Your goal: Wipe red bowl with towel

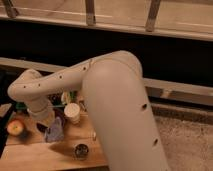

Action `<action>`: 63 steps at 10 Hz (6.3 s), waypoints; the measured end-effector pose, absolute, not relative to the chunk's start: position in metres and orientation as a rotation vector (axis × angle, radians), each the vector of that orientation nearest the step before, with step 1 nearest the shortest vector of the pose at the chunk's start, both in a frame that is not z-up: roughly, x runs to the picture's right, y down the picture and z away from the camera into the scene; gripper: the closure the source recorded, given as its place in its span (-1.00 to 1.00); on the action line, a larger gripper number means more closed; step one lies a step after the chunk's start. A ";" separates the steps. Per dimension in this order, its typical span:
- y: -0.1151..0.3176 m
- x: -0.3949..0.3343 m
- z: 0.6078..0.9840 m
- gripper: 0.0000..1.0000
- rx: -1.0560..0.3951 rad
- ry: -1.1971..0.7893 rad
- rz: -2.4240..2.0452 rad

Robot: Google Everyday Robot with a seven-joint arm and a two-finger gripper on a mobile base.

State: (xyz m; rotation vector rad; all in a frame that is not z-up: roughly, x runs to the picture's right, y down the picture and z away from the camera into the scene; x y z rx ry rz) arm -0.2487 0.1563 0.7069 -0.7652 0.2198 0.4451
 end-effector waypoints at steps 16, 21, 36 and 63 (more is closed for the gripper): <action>0.062 -0.088 0.748 1.00 -0.552 0.469 0.891; 0.000 -0.030 0.801 1.00 -0.676 0.184 1.180; -0.071 -0.034 0.870 1.00 -0.611 -0.080 1.337; -0.067 -0.038 0.902 1.00 -0.512 -0.016 1.180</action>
